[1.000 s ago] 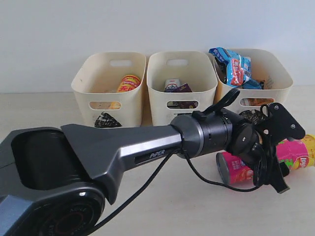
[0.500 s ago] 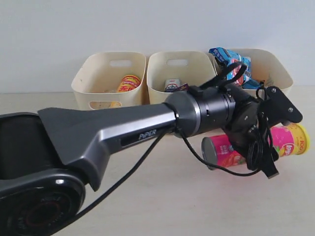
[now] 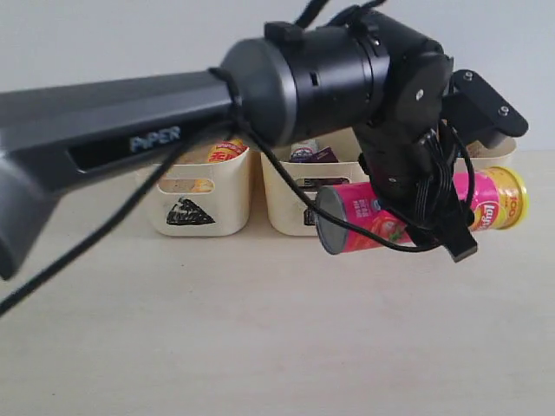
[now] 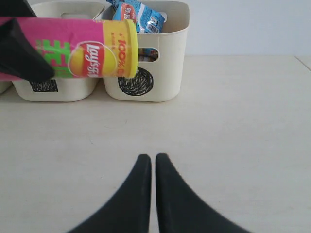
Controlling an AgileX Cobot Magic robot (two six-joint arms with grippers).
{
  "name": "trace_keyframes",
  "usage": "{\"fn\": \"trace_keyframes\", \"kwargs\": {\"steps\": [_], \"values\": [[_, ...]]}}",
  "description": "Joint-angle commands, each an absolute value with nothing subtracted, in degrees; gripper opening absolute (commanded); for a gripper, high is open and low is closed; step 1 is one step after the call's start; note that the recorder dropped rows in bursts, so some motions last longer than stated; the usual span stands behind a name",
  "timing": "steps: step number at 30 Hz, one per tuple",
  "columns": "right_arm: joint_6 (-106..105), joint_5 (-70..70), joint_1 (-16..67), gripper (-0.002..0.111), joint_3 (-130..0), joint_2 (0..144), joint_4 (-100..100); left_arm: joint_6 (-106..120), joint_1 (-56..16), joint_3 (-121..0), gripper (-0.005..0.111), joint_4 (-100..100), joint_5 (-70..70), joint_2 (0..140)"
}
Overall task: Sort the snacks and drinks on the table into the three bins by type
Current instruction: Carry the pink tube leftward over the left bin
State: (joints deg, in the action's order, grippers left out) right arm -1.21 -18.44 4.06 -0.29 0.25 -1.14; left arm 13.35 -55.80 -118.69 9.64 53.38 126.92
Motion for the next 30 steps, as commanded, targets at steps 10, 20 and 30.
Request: {"fn": "trace_keyframes", "kwargs": {"steps": [10, 20, 30], "values": [[-1.2, -17.8, 3.9, 0.000, 0.0, 0.0, -1.0, 4.9, -50.4, -95.8, 0.004, 12.9, 44.8, 106.1], [-1.2, -17.8, 3.9, 0.000, 0.0, 0.0, -1.0, -2.1, -37.9, -85.4, 0.004, 12.9, 36.8, 96.4], [-1.2, -17.8, 3.9, 0.000, 0.0, 0.0, -1.0, -10.6, -26.8, -82.8, 0.004, 12.9, 21.0, 98.0]]}}
